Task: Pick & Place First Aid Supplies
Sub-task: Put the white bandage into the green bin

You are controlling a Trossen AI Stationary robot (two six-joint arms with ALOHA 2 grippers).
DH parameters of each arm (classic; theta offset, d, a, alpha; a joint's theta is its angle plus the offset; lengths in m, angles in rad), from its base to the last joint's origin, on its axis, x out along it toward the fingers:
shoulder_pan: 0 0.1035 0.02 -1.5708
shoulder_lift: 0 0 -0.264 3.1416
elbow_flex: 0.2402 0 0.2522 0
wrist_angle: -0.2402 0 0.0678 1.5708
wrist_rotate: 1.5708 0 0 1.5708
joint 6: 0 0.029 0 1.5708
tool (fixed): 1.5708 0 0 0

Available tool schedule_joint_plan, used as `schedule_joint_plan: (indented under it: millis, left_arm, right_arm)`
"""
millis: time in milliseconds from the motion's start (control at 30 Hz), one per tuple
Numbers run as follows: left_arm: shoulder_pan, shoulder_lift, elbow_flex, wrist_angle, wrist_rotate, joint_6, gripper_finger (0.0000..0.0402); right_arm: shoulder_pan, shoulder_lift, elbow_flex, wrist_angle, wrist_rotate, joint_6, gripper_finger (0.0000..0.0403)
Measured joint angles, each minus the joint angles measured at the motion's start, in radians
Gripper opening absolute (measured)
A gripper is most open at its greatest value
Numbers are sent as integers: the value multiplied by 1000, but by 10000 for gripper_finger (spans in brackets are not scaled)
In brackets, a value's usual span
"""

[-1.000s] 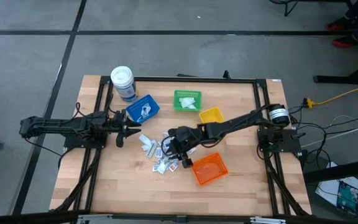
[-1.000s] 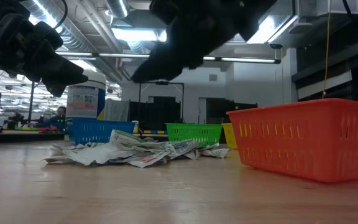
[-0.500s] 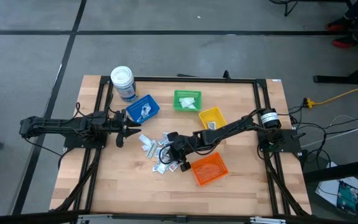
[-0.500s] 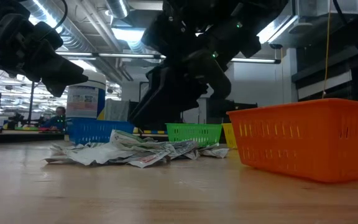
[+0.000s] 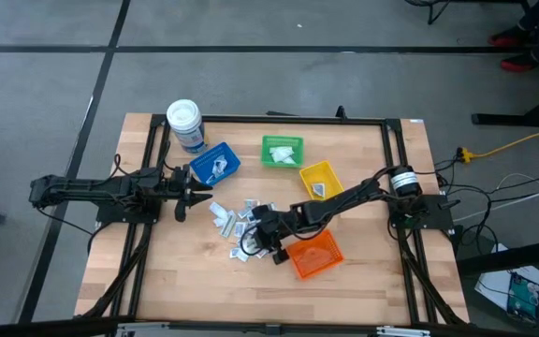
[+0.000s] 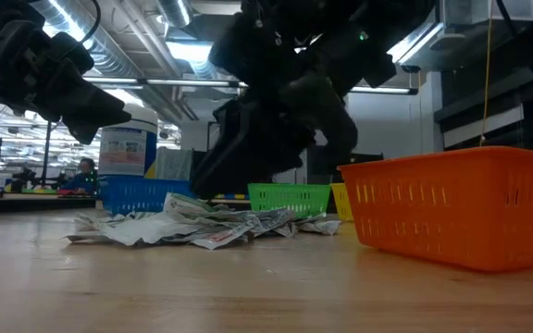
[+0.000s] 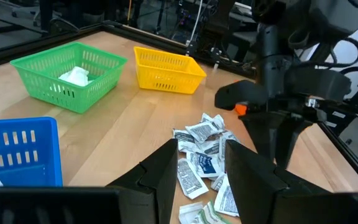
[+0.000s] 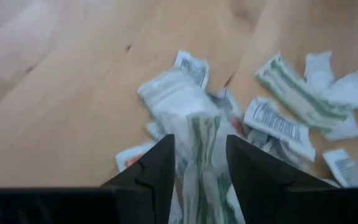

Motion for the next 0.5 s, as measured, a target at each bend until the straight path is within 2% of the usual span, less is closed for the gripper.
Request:
schedule_joint_plan:
  millis: [267,500]
  left_arm:
    - [0,0,0,0,0,0,127]
    - [0,0,0,0,0,0,127]
  right_arm:
    - [-1,39,-1,6,34,2,138]
    - [-1,39,-1,4,34,6,83]
